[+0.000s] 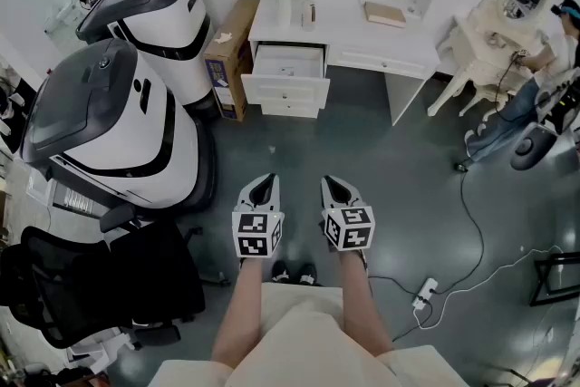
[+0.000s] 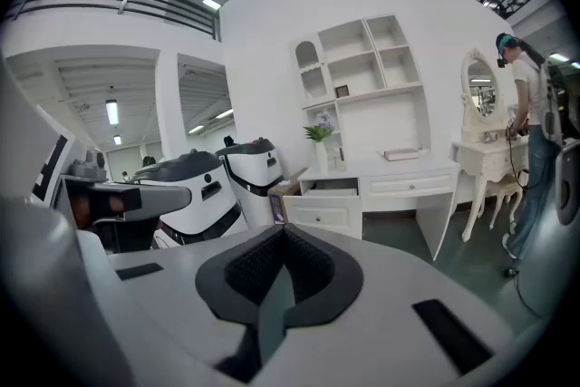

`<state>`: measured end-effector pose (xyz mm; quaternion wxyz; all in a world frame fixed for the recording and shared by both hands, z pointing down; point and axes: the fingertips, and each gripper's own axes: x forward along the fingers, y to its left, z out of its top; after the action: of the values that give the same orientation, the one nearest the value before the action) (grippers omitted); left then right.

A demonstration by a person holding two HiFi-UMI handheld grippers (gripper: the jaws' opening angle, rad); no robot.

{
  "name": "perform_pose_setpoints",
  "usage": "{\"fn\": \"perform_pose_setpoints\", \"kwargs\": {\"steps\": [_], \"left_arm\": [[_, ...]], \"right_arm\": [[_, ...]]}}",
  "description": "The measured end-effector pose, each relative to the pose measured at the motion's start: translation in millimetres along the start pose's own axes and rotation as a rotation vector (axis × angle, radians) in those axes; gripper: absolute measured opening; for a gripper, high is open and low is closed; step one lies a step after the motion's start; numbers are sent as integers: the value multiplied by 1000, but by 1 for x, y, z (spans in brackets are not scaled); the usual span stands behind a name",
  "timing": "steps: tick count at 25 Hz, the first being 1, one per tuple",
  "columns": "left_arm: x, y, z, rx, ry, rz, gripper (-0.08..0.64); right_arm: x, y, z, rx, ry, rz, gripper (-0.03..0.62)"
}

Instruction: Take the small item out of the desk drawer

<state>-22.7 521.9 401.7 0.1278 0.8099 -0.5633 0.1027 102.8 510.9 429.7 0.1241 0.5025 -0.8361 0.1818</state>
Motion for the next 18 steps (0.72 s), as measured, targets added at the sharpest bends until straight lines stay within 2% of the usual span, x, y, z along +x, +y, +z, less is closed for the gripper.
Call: {"fn": "perform_pose_setpoints", "kwargs": {"steps": [9, 13, 18], "left_arm": [[11, -4, 6, -11, 3, 20, 17], [12, -9, 3, 2, 6, 31, 17], [15, -17, -4, 9, 19, 39, 17]], "right_arm": [[4, -13, 3, -13, 5, 15, 25], [2, -18, 0, 20, -19, 40, 25], [-1, -28, -13, 31, 2, 49, 25]]}}
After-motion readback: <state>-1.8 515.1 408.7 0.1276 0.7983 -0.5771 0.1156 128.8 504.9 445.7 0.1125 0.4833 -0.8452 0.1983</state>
